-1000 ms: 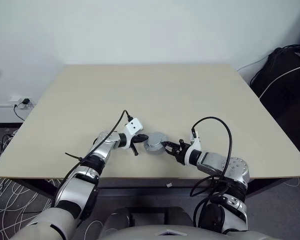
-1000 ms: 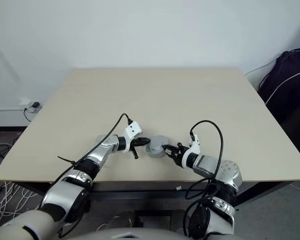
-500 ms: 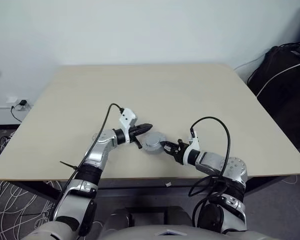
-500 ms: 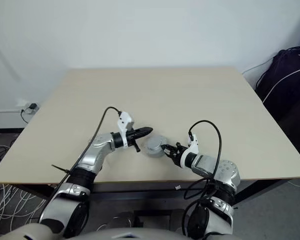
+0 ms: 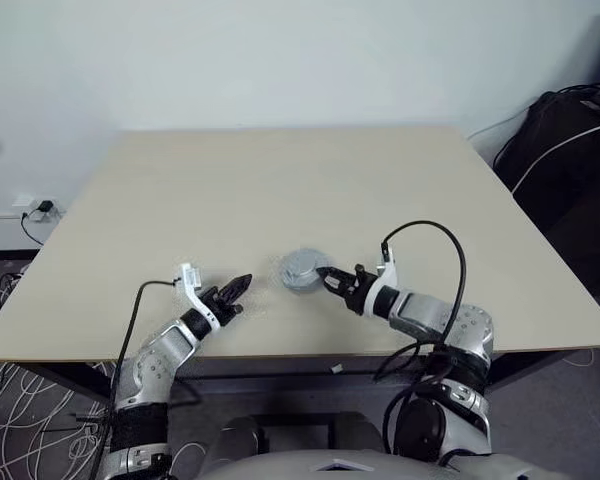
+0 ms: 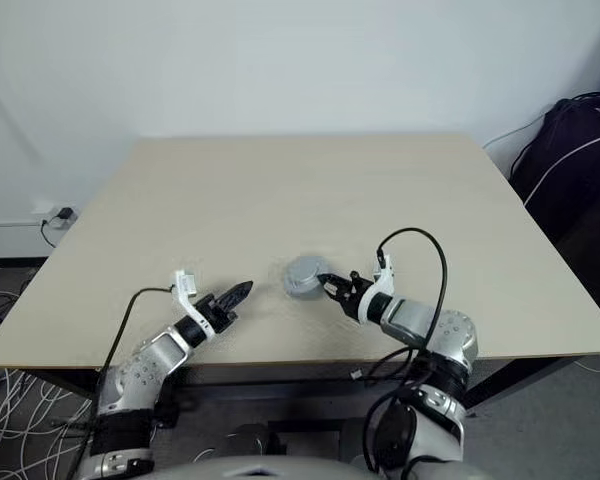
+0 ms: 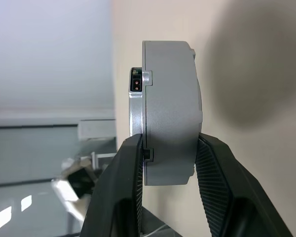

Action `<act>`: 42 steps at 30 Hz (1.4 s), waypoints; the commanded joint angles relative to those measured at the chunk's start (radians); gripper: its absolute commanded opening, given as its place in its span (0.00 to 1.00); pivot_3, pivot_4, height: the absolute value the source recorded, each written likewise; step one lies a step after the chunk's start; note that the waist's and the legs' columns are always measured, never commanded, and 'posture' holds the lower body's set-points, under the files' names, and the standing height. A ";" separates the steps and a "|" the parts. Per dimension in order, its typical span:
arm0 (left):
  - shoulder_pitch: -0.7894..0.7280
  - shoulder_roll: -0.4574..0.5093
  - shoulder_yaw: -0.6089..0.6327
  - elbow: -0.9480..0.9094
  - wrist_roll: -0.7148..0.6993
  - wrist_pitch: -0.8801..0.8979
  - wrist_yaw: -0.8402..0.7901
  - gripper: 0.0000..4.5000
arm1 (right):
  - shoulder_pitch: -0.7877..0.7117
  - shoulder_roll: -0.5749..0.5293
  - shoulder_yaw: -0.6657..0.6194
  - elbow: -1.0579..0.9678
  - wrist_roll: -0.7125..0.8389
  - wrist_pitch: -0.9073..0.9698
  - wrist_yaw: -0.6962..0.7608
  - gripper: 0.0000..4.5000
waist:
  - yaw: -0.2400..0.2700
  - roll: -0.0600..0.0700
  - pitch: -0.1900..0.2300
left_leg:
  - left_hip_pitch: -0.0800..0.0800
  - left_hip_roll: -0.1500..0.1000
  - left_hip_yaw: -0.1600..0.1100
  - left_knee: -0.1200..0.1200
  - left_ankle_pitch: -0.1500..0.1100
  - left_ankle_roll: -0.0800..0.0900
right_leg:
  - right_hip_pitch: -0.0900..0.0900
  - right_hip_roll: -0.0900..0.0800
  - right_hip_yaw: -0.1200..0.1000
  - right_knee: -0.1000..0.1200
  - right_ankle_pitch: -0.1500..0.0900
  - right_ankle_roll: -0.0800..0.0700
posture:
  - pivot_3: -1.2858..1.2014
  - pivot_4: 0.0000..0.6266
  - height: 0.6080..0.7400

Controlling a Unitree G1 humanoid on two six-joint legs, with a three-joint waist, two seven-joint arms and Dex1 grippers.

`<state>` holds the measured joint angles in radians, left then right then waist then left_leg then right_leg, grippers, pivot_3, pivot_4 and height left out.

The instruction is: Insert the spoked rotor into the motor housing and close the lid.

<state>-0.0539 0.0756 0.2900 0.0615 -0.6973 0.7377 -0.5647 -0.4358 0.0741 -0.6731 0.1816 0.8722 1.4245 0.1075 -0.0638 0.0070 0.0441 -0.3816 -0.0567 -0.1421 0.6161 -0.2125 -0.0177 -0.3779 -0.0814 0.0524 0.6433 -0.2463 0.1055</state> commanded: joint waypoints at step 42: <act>-0.008 -0.105 0.073 0.017 -0.474 0.205 0.036 0.99 | -0.080 0.036 0.092 -0.094 0.253 0.052 -0.110 0.27 | 0.001 0.000 0.000 | -0.004 0.000 0.001 -0.002 -0.001 -0.001 | -0.004 0.000 0.001 -0.001 -0.004 -0.008 | 0.52 0.00 1.00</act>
<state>-0.0374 -0.0292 0.3726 0.0831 -1.1424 0.9452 -0.5067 -0.4972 0.1046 -0.5914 0.1172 1.0670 1.4721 -0.0207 -0.0631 0.0069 0.0443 -0.3860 -0.0564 -0.1407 0.6140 -0.2130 -0.0186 -0.3815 -0.0814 0.0534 0.6421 -0.2508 0.0971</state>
